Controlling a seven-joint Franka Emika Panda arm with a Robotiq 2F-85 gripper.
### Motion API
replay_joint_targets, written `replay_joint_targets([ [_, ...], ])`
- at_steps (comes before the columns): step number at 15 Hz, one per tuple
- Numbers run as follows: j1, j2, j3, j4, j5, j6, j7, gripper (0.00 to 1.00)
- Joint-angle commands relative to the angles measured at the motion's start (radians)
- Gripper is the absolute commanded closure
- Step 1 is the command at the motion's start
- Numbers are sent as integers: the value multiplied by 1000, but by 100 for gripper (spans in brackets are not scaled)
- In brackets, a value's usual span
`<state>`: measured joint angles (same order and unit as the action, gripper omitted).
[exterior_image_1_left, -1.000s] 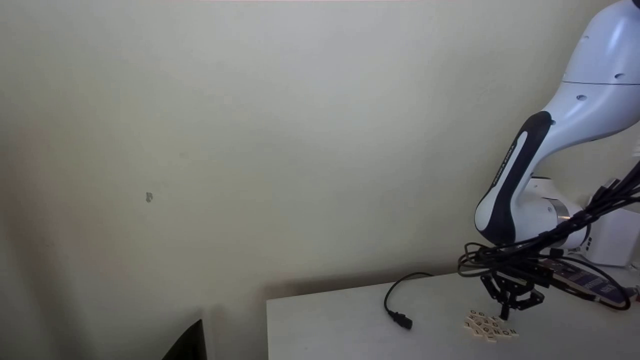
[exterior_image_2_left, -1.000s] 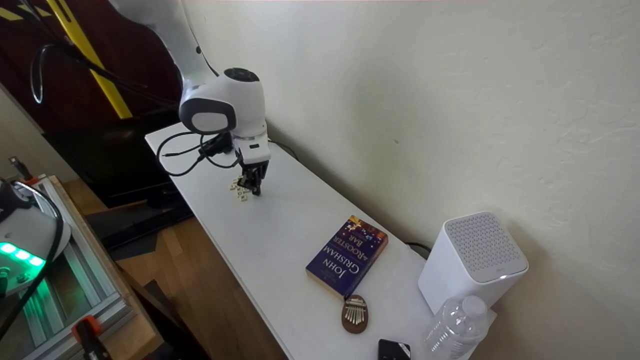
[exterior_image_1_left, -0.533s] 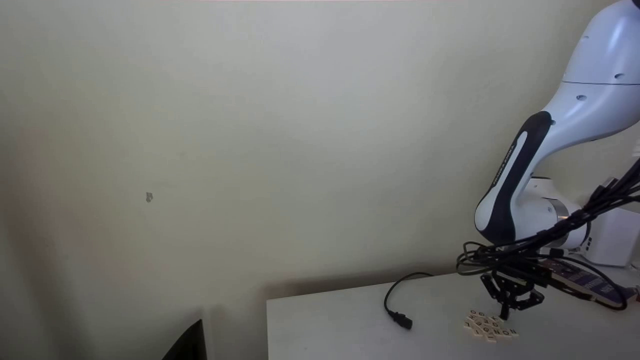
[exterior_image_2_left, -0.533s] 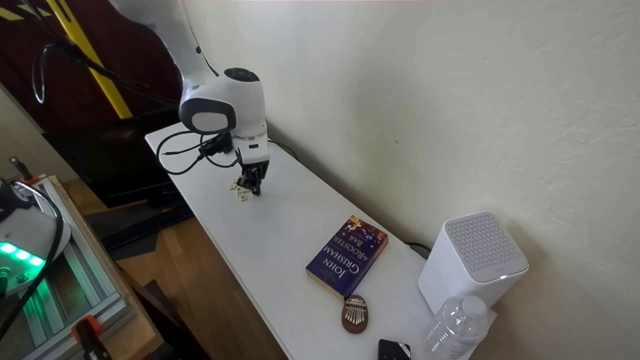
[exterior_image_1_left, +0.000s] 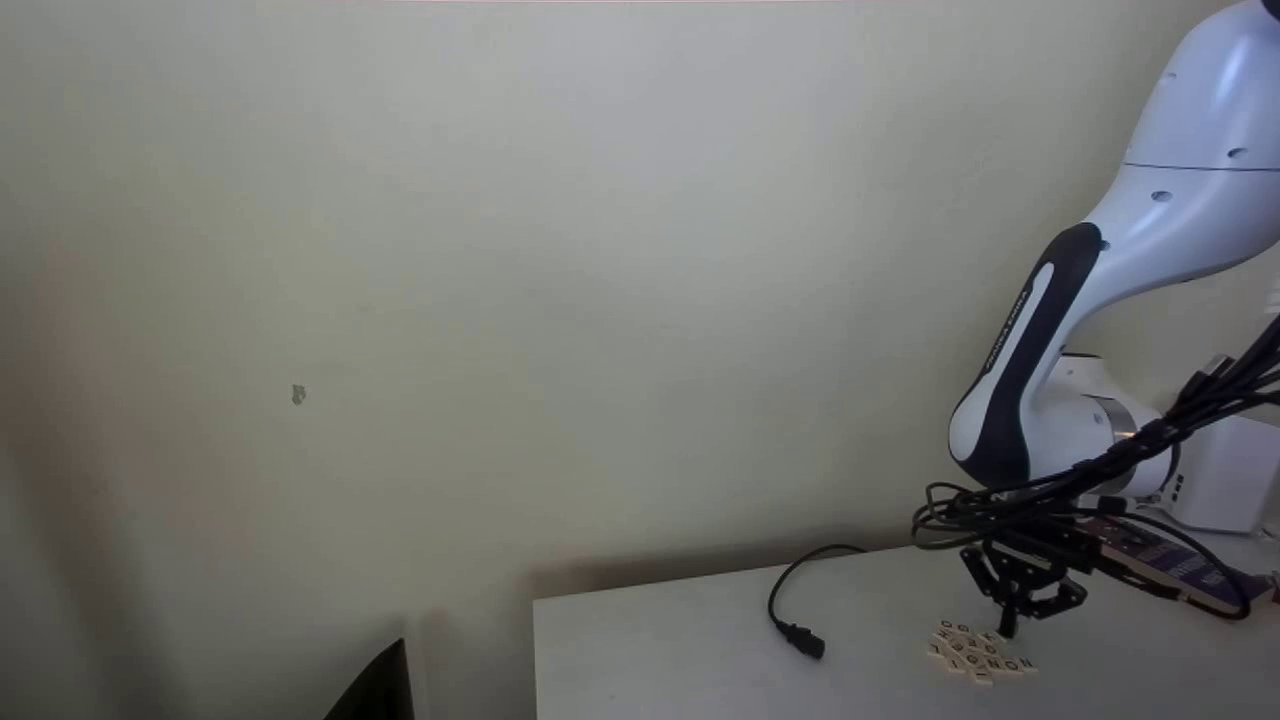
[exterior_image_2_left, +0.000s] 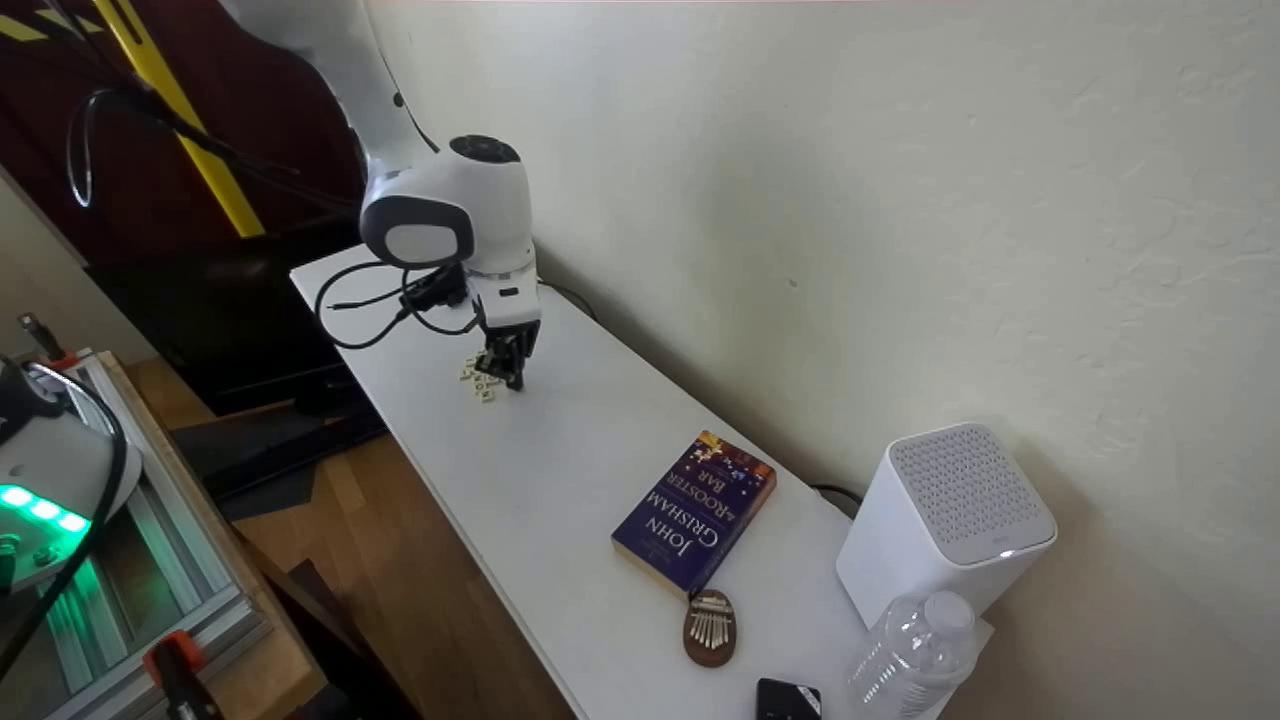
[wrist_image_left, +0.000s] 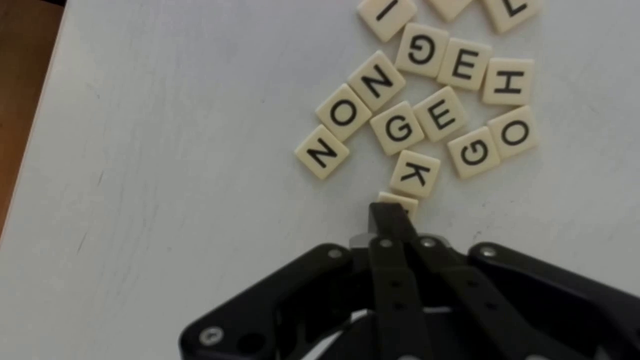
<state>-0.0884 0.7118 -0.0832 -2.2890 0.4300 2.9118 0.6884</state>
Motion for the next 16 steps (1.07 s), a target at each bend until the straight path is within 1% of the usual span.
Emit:
replay_joint_targets([
  [1, 5, 45, 1, 29, 24, 16, 3, 100],
  [7, -2, 4, 3, -8, 21, 21, -16, 100],
  [8, 10, -6, -10, -20, 17, 29, -9, 100],
  [11, 11, -27, -12, -46, 22, 67, -9, 100],
  [16, -6, -62, 11, -89, 29, 133, -23, 100],
])
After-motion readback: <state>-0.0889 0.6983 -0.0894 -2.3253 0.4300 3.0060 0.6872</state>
